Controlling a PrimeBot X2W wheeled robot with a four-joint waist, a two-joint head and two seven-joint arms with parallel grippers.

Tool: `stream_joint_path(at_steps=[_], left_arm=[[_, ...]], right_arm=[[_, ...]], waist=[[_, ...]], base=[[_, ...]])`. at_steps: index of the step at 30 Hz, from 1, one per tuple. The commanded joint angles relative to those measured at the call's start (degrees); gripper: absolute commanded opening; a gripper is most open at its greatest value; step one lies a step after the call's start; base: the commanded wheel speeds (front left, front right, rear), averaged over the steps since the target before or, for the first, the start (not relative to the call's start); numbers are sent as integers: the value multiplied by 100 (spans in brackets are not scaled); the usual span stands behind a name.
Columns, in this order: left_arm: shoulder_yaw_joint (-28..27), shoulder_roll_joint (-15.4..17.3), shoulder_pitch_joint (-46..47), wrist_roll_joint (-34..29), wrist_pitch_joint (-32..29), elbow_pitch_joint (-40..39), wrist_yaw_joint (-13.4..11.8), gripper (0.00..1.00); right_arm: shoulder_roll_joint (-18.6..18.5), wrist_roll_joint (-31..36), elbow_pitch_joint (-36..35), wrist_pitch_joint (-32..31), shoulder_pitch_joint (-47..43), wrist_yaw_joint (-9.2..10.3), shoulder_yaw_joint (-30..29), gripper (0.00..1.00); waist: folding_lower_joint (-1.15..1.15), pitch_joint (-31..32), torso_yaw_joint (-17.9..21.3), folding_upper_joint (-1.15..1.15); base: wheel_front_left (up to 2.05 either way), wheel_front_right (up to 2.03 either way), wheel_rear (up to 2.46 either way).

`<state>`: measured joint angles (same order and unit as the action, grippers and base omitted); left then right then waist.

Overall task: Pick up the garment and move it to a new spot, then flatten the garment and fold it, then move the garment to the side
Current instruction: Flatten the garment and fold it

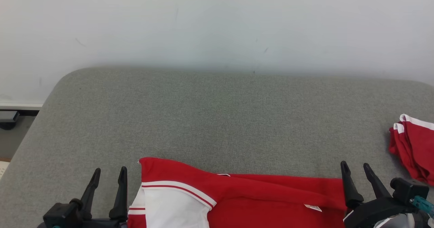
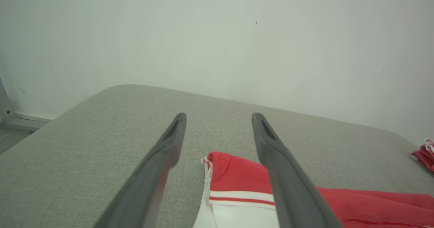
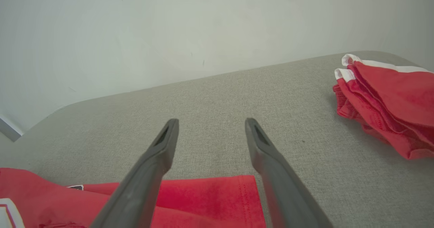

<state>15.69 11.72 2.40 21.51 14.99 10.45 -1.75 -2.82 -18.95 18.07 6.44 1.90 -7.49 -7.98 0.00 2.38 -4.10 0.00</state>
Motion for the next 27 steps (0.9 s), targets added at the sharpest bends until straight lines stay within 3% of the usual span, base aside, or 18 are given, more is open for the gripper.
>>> stream_joint_path(at_steps=[1, 7, 19, 27], left_arm=[[-36, -3, -54, -131, 28, 45, 23, 100], [-85, -116, 38, -307, 28, 155, 183, 100], [-235, -307, -14, -514, 28, 259, 374, 100], [-316, -373, 35, -604, 28, 319, 472, 100]], right_arm=[[-18, 39, -7, -38, 18, 0, -30, 100], [-16, 86, 40, -517, -27, 0, -169, 100], [-15, 312, -228, -2463, -297, 0, -509, 100], [-18, 272, -212, -2783, -450, 0, -516, 100]], waist=[[0, -11, -4, 0], [0, -46, -33, 0], [0, -87, -99, 0], [0, -134, -146, 0]], base=[[0, 0, 0], [0, 0, 0], [0, 0, 0], [0, 0, 0]])
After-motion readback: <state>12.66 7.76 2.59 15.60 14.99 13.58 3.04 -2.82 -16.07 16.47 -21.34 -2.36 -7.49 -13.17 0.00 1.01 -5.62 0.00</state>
